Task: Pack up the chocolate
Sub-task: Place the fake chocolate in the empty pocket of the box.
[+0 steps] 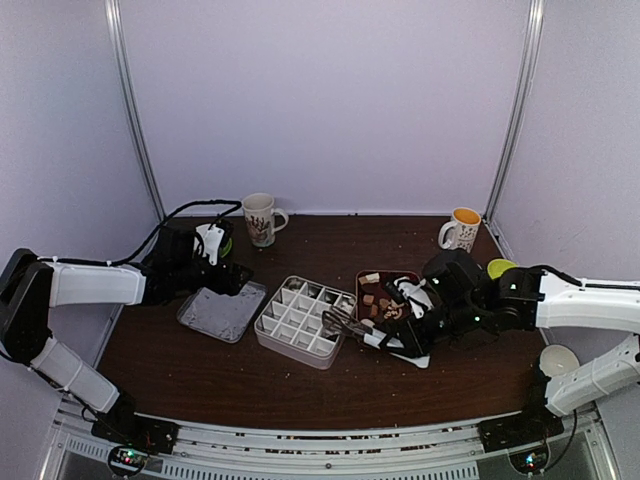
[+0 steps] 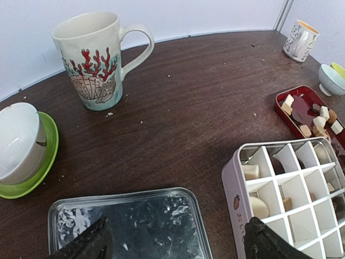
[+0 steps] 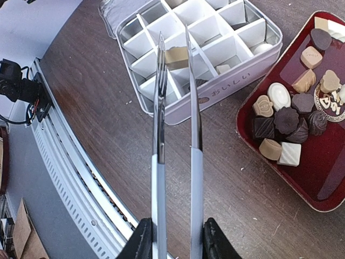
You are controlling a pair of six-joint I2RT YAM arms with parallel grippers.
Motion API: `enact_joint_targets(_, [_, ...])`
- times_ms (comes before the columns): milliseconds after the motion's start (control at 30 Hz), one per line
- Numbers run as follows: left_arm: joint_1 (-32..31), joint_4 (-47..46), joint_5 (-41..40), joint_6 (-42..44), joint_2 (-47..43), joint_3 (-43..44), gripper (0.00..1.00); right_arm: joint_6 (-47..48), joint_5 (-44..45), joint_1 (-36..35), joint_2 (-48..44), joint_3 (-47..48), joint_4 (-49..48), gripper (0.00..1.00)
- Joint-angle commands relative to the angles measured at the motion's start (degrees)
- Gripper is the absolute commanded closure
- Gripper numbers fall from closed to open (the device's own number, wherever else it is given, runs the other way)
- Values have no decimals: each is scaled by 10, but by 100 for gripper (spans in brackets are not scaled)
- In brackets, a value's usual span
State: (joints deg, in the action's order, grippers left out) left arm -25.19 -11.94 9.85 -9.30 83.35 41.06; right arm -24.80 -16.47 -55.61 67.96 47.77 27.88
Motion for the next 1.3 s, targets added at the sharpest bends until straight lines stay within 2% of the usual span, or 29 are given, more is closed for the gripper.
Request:
enact_joint_targets(0, [-2, -13, 1, 3, -6, 15, 14, 18, 8, -5, 11, 38, -12, 82])
enact_joint_targets(667, [-2, -14, 10, -1, -7, 15, 14, 15, 41, -20, 93, 71, -61, 80])
enact_joint_targets(1033, [-4, -14, 10, -1, -6, 14, 14, 14, 62, -20, 96, 71, -56, 71])
enact_joint_targets(1267, [-3, -14, 10, 0, -7, 14, 14, 15, 66, -21, 95, 74, -52, 68])
